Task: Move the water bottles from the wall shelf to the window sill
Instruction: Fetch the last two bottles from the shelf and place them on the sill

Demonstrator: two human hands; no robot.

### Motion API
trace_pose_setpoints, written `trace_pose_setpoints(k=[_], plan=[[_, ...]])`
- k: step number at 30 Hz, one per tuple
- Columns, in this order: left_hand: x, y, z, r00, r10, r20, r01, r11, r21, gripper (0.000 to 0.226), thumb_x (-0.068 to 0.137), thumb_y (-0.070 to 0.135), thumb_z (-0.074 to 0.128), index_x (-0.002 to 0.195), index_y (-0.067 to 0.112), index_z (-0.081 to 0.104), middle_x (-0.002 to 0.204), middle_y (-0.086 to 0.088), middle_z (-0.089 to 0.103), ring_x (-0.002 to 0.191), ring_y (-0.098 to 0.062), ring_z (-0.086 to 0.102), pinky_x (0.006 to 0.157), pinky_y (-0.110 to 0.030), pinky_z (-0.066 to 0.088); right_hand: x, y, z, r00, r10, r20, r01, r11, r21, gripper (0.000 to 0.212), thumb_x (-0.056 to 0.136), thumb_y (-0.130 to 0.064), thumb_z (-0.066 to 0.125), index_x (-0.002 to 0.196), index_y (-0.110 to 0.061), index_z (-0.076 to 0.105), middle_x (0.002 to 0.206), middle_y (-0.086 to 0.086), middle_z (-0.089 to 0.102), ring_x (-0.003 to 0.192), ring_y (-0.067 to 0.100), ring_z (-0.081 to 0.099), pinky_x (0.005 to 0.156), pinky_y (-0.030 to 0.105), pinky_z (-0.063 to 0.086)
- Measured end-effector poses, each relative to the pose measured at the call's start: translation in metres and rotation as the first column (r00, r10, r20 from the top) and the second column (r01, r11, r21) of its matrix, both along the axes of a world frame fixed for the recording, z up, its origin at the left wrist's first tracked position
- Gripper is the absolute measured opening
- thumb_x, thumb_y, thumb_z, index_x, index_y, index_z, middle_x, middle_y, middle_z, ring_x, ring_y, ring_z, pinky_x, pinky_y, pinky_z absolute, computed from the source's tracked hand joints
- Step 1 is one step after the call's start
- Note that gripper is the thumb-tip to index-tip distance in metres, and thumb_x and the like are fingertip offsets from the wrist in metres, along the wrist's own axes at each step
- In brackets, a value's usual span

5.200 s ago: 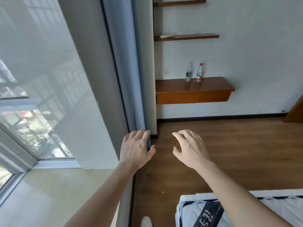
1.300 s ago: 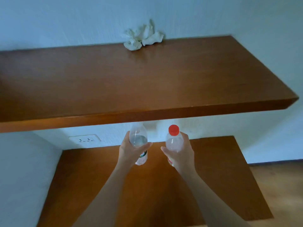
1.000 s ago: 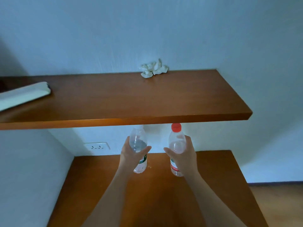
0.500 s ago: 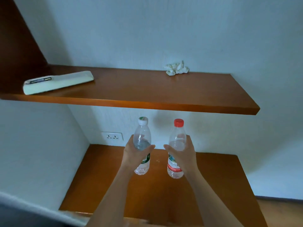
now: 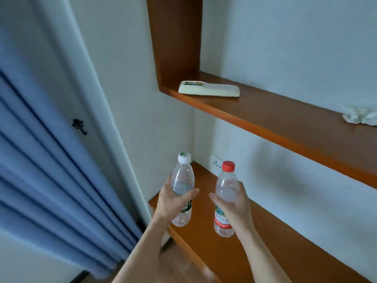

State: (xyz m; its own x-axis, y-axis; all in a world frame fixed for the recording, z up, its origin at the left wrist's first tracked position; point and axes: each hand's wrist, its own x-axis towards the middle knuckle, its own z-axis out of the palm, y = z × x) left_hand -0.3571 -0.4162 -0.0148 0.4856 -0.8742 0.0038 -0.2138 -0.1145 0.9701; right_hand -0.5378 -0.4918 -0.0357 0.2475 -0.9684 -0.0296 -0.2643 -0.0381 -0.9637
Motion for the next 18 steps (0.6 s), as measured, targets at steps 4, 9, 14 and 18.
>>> trace_pose_setpoints(k=[4, 9, 14, 18], plan=[[0.018, 0.061, 0.008, 0.967, 0.254, -0.024, -0.255, 0.966, -0.038, 0.043, 0.073, 0.027, 0.087, 0.106, 0.022, 0.061, 0.087, 0.002, 0.070, 0.079, -0.009, 0.070, 0.066, -0.023, 0.057, 0.039, 0.025, 0.002, 0.968, 0.247, 0.034, -0.248, 0.969, 0.005, 0.059, 0.071, -0.049, 0.083, 0.115, -0.051, 0.043, 0.109, -0.025, 0.054, 0.102, 0.008, 0.059, 0.084, 0.027, 0.051], [0.029, 0.149, 0.004, 0.842, 0.534, -0.077, -0.538, 0.842, -0.044, 0.047, 0.070, 0.024, 0.088, 0.109, 0.027, 0.062, 0.093, 0.004, 0.073, 0.086, -0.008, 0.070, 0.072, -0.020, 0.055, 0.091, 0.082, -0.003, 0.850, 0.522, 0.067, -0.522, 0.853, -0.024, 0.054, 0.069, -0.052, 0.083, 0.109, -0.049, 0.047, 0.108, -0.022, 0.059, 0.106, 0.010, 0.061, 0.086, 0.032, 0.051], [0.037, 0.247, 0.004, 0.645, 0.758, -0.101, -0.763, 0.645, -0.031, 0.057, 0.062, 0.035, 0.088, 0.112, 0.024, 0.063, 0.093, 0.005, 0.074, 0.087, -0.010, 0.071, 0.077, -0.027, 0.055, 0.141, 0.150, 0.003, 0.682, 0.728, 0.070, -0.727, 0.686, -0.042, 0.061, 0.062, -0.059, 0.080, 0.113, -0.046, 0.050, 0.113, -0.025, 0.058, 0.109, -0.005, 0.055, 0.084, 0.020, 0.043], [0.038, 0.322, 0.008, 0.466, 0.881, -0.083, -0.885, 0.465, -0.022, 0.056, 0.058, 0.041, 0.088, 0.107, 0.028, 0.064, 0.093, 0.006, 0.074, 0.089, -0.010, 0.071, 0.080, -0.028, 0.056, 0.179, 0.210, 0.004, 0.572, 0.820, 0.029, -0.817, 0.572, -0.075, 0.054, 0.066, -0.041, 0.086, 0.110, -0.036, 0.055, 0.109, -0.020, 0.061, 0.104, -0.007, 0.056, 0.084, 0.023, 0.045]])
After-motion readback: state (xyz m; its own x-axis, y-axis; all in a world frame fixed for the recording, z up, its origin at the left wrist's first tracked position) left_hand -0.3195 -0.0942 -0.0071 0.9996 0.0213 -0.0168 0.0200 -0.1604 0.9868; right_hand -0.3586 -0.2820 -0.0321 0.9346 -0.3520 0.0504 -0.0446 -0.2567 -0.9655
